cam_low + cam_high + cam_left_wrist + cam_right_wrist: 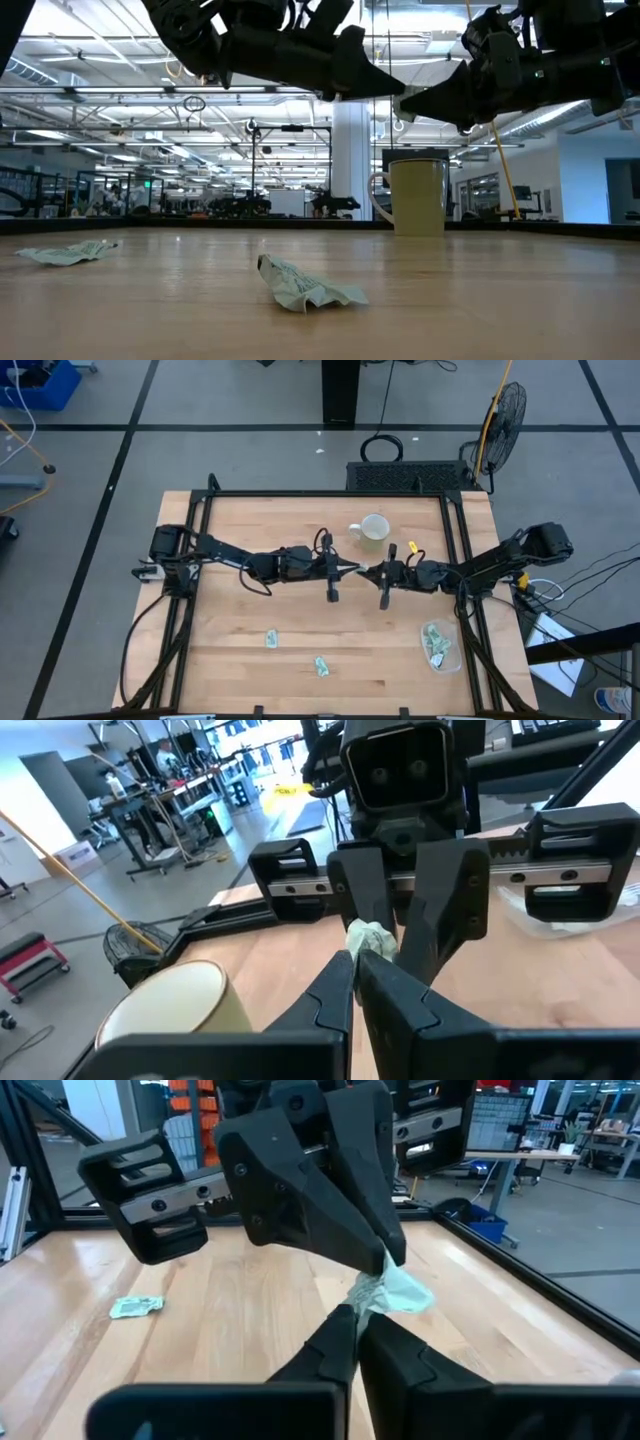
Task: Pick and place Stevia / Truvia into bins
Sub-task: Put the stevia packet into the transparent bin
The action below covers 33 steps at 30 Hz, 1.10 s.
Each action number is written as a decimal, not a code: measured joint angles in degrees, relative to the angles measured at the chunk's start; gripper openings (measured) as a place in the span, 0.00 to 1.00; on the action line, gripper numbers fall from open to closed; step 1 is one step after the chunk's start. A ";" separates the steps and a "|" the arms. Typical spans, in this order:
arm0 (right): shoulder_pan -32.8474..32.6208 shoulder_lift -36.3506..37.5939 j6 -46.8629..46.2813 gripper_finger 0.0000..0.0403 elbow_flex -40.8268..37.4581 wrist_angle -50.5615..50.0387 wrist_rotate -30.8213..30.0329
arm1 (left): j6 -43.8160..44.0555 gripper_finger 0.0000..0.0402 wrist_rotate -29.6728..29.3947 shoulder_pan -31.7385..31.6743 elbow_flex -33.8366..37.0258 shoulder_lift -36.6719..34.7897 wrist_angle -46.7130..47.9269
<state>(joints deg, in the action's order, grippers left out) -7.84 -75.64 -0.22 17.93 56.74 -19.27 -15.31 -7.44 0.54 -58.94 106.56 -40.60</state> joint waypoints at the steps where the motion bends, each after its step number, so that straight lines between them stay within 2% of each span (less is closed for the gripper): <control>1: 0.00 0.00 -0.04 0.01 0.00 -0.08 -0.02 | 0.00 0.08 -0.01 0.02 0.00 0.00 0.04; 12: -0.20 0.33 1.45 0.00 0.00 -6.33 -7.80 | -0.77 0.08 -0.22 0.39 0.00 -0.02 0.46; 17: -2.13 6.19 1.56 0.00 0.05 -15.33 -9.53 | -1.06 0.13 -3.08 0.26 0.02 -3.52 7.82; 21: -5.32 15.83 0.45 0.00 2.70 -33.20 -10.83 | -1.11 0.23 -5.24 0.02 0.02 -9.02 17.39; 26: -11.44 25.23 -9.18 0.00 12.60 -66.47 -10.98 | -4.35 0.35 -6.64 0.08 0.01 -16.10 25.79; 30: -17.54 26.12 -22.21 0.00 22.92 -91.20 -9.47 | -5.70 0.39 -10.28 0.08 0.02 -21.80 32.66; 33: -21.55 24.06 -35.28 0.00 27.86 -103.09 -2.43 | -5.52 0.39 -14.04 0.08 0.02 -26.16 37.96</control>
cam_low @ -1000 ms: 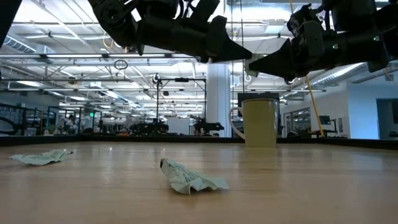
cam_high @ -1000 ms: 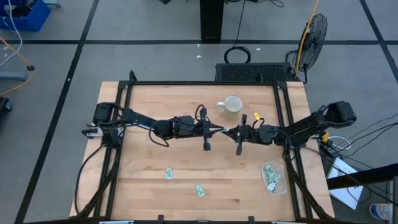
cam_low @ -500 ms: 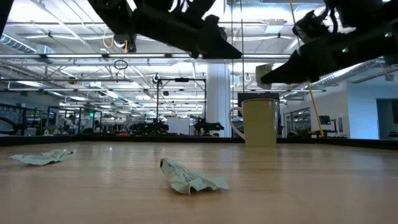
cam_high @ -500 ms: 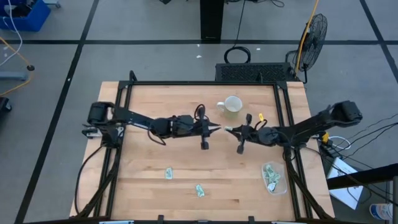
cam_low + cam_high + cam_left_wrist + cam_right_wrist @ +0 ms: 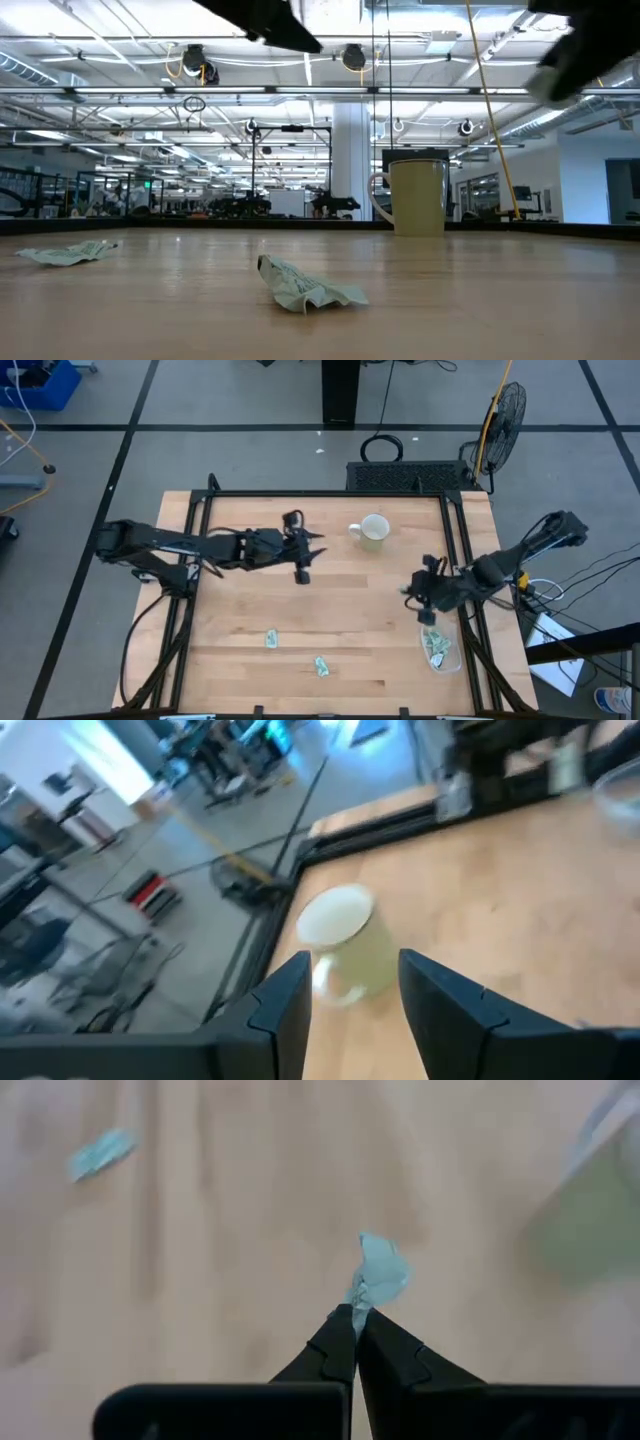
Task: Pick and place Stevia / Truvia into bins
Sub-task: Put the stevia packet into the transparent bin
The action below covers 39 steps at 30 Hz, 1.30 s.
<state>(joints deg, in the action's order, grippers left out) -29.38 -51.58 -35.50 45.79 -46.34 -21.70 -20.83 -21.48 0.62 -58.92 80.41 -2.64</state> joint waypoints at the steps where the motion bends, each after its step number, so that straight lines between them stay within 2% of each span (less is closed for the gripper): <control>1: -1.37 -0.99 -4.64 0.00 0.81 -2.34 3.12 | 0.25 0.40 -1.14 0.00 0.00 -1.23 1.93; 7: -8.40 -8.67 -32.30 0.00 1.06 -15.41 23.66 | 4.14 0.40 -2.68 0.00 0.00 -5.84 8.28; 9: -10.63 -11.42 -37.69 0.00 1.03 -17.32 28.80 | 4.62 0.40 -2.68 0.00 0.00 -6.22 8.78; 11: -12.53 -13.50 -41.25 0.00 0.97 -15.10 32.02 | 4.71 0.40 -2.62 0.00 0.00 -6.23 8.73; 15: -15.31 -16.80 -46.51 0.00 0.97 -7.63 33.72 | 5.35 0.40 -2.60 0.00 0.00 -6.21 8.75; 20: -17.28 -20.49 -50.04 0.02 0.15 -9.22 33.93 | 4.93 0.40 -2.55 0.00 0.00 -6.21 8.70; 25: -17.36 -22.26 -50.79 0.11 -0.60 -7.65 33.97 | 4.04 0.40 -2.55 0.00 0.00 -6.19 8.66; 32: -17.36 -20.89 -50.47 0.23 -0.60 -3.29 33.51 | 4.04 0.40 -2.38 0.03 0.00 -6.17 9.27; 37: -16.27 -18.32 -47.50 0.23 -0.62 -3.62 31.95 | 4.49 0.40 2.36 0.04 0.00 -6.17 11.82; 39: -15.52 -16.89 -45.47 0.22 -0.62 -3.70 29.23 | 5.66 0.40 3.60 0.06 0.00 -6.17 13.92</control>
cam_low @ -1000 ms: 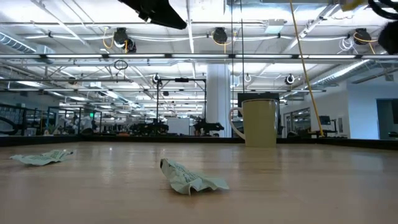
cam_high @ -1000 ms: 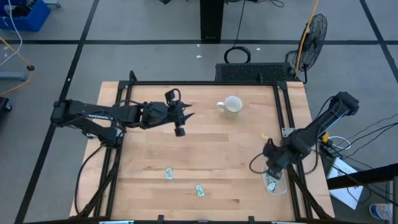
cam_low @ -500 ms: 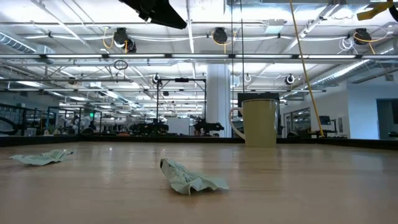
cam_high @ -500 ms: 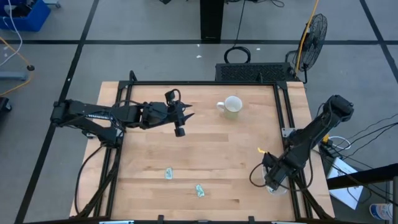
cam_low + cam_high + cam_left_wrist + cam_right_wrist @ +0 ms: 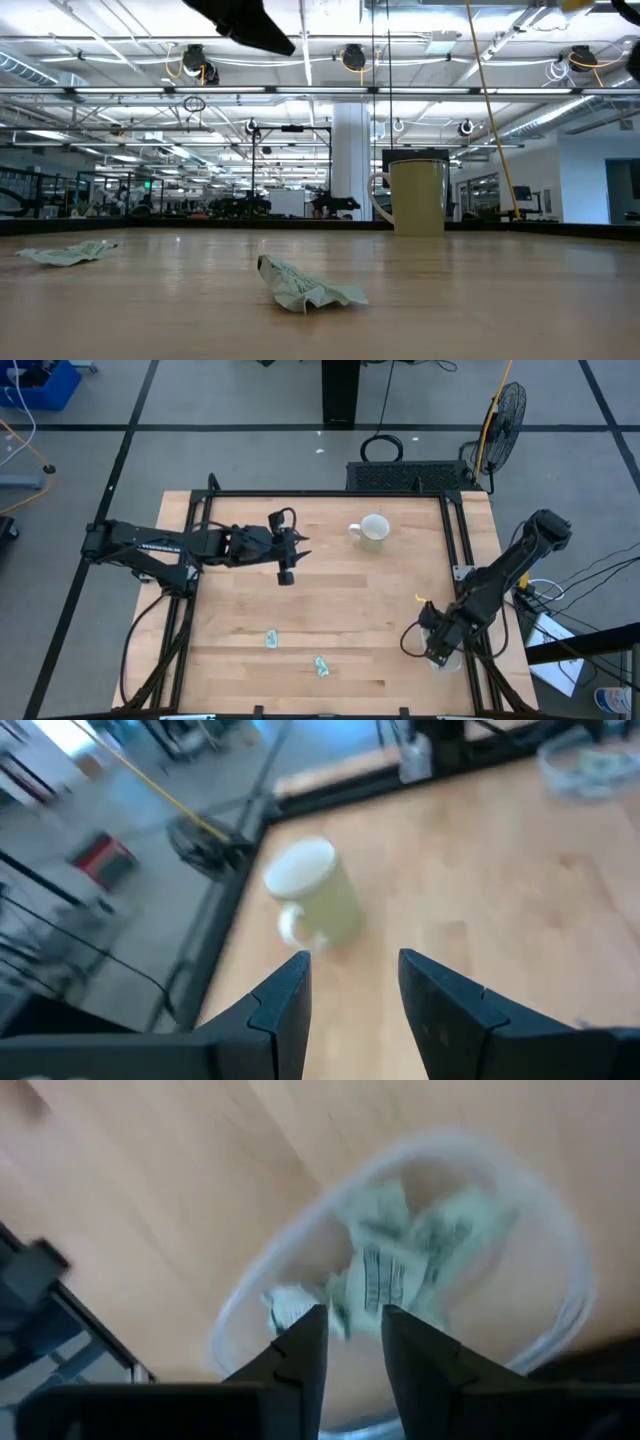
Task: Pick and place Stevia / Truvia into bins
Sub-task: Put the stevia packet into the transparent bin
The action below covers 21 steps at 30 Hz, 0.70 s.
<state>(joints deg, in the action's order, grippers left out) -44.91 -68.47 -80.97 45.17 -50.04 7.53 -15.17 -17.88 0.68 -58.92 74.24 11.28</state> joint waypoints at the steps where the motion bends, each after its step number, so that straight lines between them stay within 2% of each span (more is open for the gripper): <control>1: 0.50 0.75 1.31 0.22 0.00 0.17 -2.02 | 1.03 0.40 0.28 0.16 0.00 0.00 1.53; 6: 3.60 4.45 12.19 0.22 0.00 1.19 -13.87 | 6.26 0.40 1.88 1.05 0.00 0.00 12.69; 11: 7.49 6.50 24.93 0.23 0.00 2.62 -27.47 | 13.31 0.40 13.64 3.22 2.32 0.45 20.51; 14: 9.86 6.54 34.57 0.23 -0.06 5.43 -35.17 | 15.72 0.40 18.21 6.17 5.85 0.61 22.43; 18: 13.41 6.56 48.22 0.24 -2.23 16.60 -38.61 | 22.47 0.40 20.87 10.82 12.05 0.55 20.60; 21: 15.76 6.52 58.69 0.25 -4.94 27.35 -38.69 | 29.18 0.40 20.87 14.37 17.39 0.59 14.81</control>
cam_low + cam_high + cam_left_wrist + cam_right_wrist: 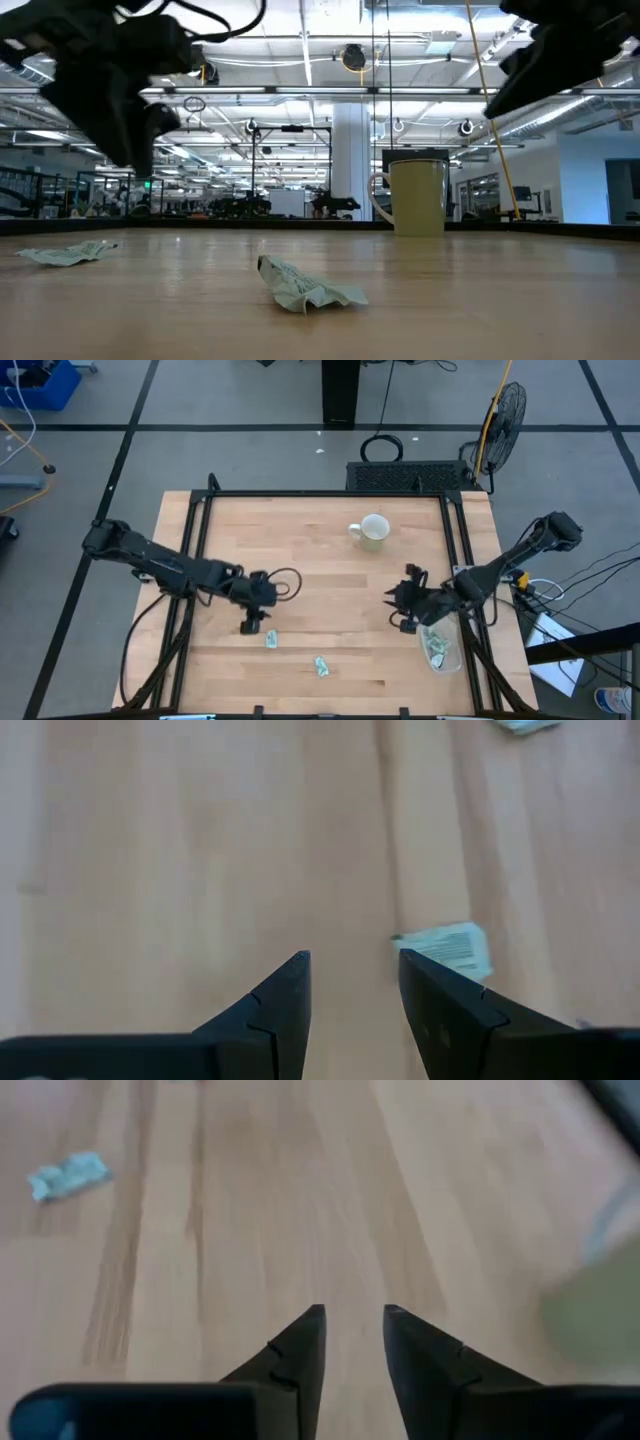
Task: Pick and place Stevia / Truvia into bins
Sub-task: Put the stevia packet into the transparent bin
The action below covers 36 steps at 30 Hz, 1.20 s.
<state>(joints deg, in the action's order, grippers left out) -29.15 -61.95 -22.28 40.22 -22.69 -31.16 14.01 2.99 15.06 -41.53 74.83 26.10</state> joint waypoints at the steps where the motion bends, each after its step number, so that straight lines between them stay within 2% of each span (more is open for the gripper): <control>1: 0.74 0.02 3.36 0.25 -0.94 3.31 0.00 | 1.39 0.40 0.00 1.20 1.83 0.00 -2.93; 6: 4.14 0.00 14.77 0.25 -4.61 14.39 0.00 | 5.91 0.39 -0.03 5.78 10.06 0.50 -21.70; 12: 7.17 0.02 15.49 0.25 -7.11 20.05 0.03 | 8.75 0.39 -3.22 8.48 17.89 0.59 -36.08; 19: 8.25 0.02 15.49 0.25 -7.65 21.16 1.40 | 15.24 0.39 -4.60 8.70 23.02 0.59 -39.88; 29: 8.24 0.02 15.49 0.25 -7.65 21.22 1.42 | 16.56 0.39 -4.62 8.82 23.90 0.72 -43.20; 36: 8.22 0.02 15.49 0.25 -7.65 21.19 1.42 | 18.86 0.39 -4.49 8.89 23.90 6.81 -48.78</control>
<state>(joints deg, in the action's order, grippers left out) -20.93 -61.93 -6.79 32.58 -1.50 -29.74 32.87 -1.50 23.95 -17.63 81.64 -22.68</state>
